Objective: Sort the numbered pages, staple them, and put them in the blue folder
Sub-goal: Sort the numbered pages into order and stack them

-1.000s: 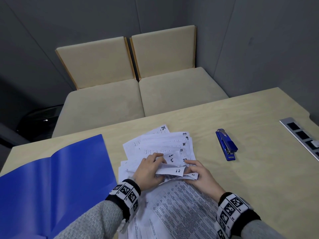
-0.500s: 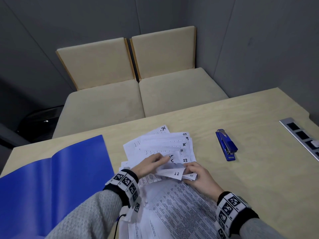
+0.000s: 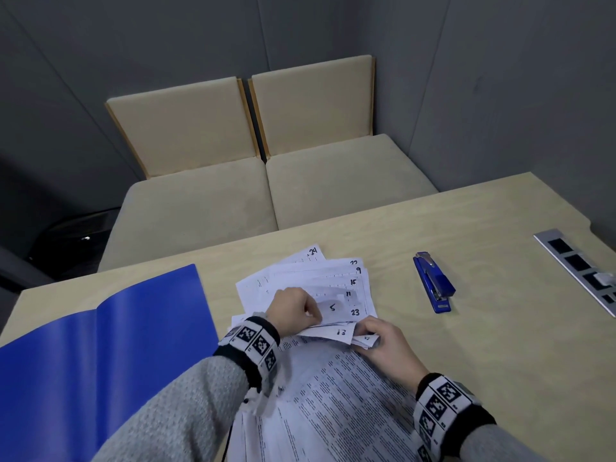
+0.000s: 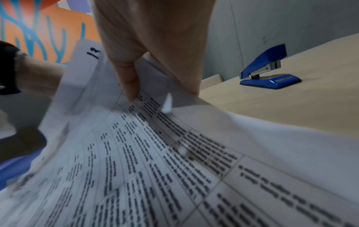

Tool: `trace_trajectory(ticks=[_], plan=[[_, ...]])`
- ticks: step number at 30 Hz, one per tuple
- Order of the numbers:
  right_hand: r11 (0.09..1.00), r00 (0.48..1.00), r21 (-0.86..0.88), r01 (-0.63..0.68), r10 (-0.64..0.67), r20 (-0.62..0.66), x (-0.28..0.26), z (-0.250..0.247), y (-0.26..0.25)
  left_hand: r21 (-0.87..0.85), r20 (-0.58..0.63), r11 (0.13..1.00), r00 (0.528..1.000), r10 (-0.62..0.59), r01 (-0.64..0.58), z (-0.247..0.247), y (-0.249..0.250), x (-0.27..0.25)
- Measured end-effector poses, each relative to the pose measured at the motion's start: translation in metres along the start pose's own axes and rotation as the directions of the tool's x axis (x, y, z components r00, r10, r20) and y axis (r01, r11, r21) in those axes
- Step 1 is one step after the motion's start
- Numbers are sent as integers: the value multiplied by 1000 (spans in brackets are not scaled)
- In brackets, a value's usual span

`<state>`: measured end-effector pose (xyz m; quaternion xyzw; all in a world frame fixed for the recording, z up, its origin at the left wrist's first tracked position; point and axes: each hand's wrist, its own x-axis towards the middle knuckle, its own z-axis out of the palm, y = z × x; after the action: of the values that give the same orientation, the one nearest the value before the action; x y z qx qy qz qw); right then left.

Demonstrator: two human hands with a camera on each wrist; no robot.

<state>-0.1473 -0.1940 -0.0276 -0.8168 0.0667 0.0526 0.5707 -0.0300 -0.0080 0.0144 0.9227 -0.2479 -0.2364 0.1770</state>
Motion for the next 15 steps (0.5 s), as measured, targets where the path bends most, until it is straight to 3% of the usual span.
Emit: trace_trajectory(ticks=[2, 4, 6, 10, 13, 15], plan=[[999, 999, 9, -33, 33, -15, 3, -2, 1, 115, -150, 982, 975, 165, -149, -3, 7, -9], [999, 999, 24, -43, 43, -14, 4, -5, -1, 205, -274, 940, 906, 324, -274, -6, 10, -22], [998, 999, 32, -47, 48, -5, 4, -5, -5, 301, -341, 906, 854, 394, -298, -10, 15, -38], [997, 998, 53, -60, 59, 22, 1, -6, -8, 193, -416, 957, 865, 279, -216, -34, 32, -60], [998, 997, -3, -70, 70, -9, 2, -6, -6, 98, -597, 980, 777, 199, -176, -76, 29, -72], [996, 996, -44, -72, 69, -56, 1, -9, -16, 312, -679, 939, 658, 325, -143, -110, 26, -81]])
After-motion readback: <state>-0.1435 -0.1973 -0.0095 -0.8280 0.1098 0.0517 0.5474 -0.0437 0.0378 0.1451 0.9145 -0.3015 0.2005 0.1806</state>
